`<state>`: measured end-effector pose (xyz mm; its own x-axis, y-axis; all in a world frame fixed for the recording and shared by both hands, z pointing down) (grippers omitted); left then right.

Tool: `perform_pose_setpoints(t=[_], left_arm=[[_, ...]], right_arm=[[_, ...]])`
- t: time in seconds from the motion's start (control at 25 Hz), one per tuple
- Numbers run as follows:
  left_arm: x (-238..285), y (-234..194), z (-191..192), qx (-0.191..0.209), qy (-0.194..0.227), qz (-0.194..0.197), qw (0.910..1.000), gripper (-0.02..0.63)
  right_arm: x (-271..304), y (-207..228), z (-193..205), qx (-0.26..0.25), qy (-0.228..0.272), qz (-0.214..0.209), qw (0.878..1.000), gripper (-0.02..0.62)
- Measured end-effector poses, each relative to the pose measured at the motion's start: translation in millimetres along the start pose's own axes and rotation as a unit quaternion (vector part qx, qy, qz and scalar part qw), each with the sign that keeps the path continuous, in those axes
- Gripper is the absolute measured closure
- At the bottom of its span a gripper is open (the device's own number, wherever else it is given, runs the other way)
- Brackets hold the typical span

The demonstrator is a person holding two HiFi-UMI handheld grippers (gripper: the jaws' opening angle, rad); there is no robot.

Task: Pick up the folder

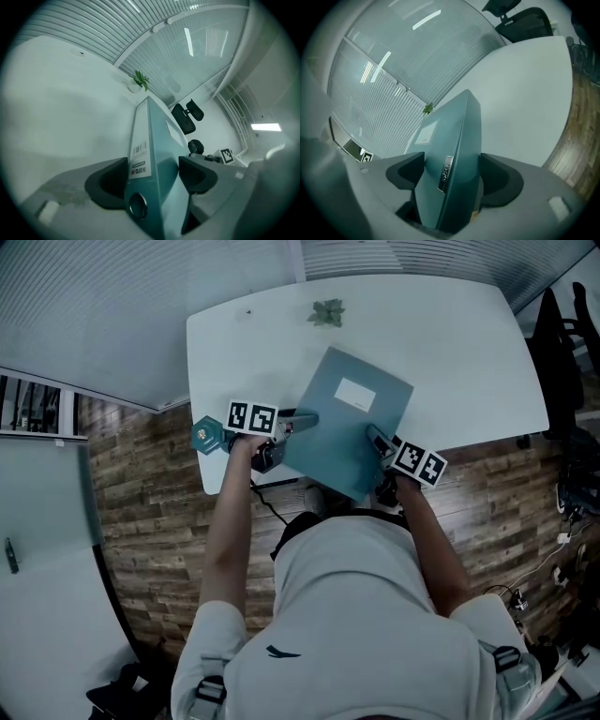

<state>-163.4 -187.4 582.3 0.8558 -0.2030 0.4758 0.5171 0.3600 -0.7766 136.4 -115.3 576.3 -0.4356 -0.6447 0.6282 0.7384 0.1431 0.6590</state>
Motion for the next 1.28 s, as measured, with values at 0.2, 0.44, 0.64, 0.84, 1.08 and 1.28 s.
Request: perform_pose_setpoints(t=[0.2, 0.44, 0.64, 0.84, 1.08, 1.28], left_arm=[[-0.1, 2.7, 1.2, -0.004, 0.013, -0.003, 0.9999, 0.259], [3.4, 11.9, 11.5, -0.001, 0.037, -0.014, 0.9992, 0.258], [0.9, 26.5, 19.0, 0.032, 0.071, -0.019, 0.9968, 0.258], [-11.5, 44.3, 18.7, 0.084, 0.149, -0.007, 0.9852, 0.258], [-35.0, 66.4, 19.2, 0.117, 0.258, 0.063, 0.9569, 0.275], [-56.7, 81.2, 17.2, 0.139, 0.298, 0.089, 0.9404, 0.275]], right_arm=[[-1.6, -0.8, 1.2, 0.005, 0.012, 0.001, 1.0, 0.233], [-4.5, 2.3, 0.9, -0.003, 0.056, 0.0, 0.998, 0.233], [-10.7, 0.9, -3.1, -0.02, 0.082, -0.02, 0.996, 0.233], [-23.3, -7.9, -13.2, -0.07, 0.161, -0.073, 0.982, 0.227], [-44.3, -26.2, -32.9, -0.131, 0.251, -0.182, 0.942, 0.219], [-62.0, -42.9, -49.0, -0.127, 0.267, -0.26, 0.919, 0.242]])
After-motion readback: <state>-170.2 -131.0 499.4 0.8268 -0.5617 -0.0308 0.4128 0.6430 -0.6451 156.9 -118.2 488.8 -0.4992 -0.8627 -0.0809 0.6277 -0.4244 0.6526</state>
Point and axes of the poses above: the fingertips, and each gripper's own axes: x forward along the fingers, y to its right, z out of its underside, the point moved 9 cm from there along -x, backward along the fingers, and after that the axes turned 4 degrees about z, right-handed, at the moved point
